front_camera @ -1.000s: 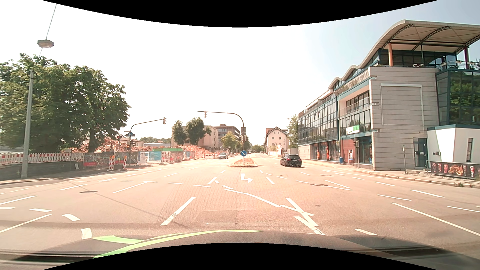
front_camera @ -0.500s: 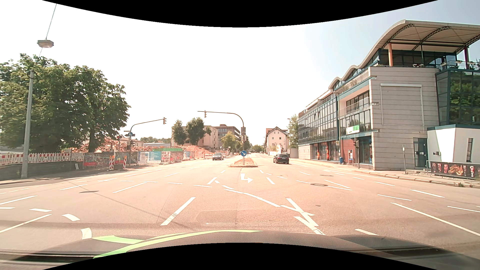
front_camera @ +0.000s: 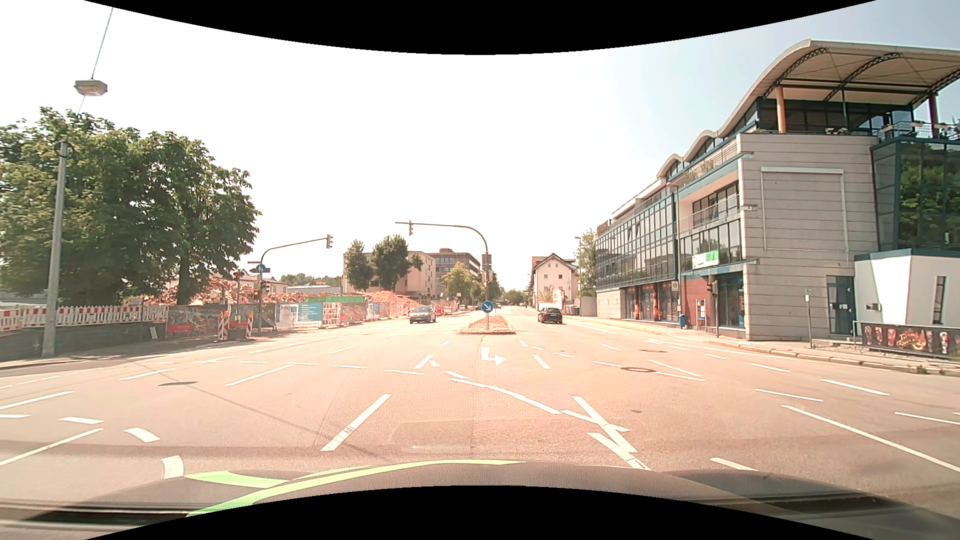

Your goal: Follow the waypoints while adhering to traffic rules and regulations

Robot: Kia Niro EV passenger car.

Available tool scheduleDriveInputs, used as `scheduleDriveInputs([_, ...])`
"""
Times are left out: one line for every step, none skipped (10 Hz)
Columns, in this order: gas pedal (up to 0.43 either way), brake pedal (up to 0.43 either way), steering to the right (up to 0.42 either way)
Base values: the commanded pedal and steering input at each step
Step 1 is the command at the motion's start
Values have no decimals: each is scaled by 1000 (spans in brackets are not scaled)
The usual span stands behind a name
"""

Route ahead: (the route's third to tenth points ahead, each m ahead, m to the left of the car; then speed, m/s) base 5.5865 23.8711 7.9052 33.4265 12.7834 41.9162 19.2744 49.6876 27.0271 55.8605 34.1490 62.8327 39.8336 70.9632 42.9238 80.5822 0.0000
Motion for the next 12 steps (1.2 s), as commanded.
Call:
scheduleDriveInputs([0,238,-99])
scheduleDriveInputs([0,238,-99])
scheduleDriveInputs([0,238,-99])
scheduleDriveInputs([0,238,-99])
scheduleDriveInputs([0,232,-99])
scheduleDriveInputs([0,238,-99])
scheduleDriveInputs([0,238,-100])
scheduleDriveInputs([0,238,-99])
scheduleDriveInputs([0,238,-99])
scheduleDriveInputs([0,238,-100])
scheduleDriveInputs([0,238,-100])
scheduleDriveInputs([0,238,-99])
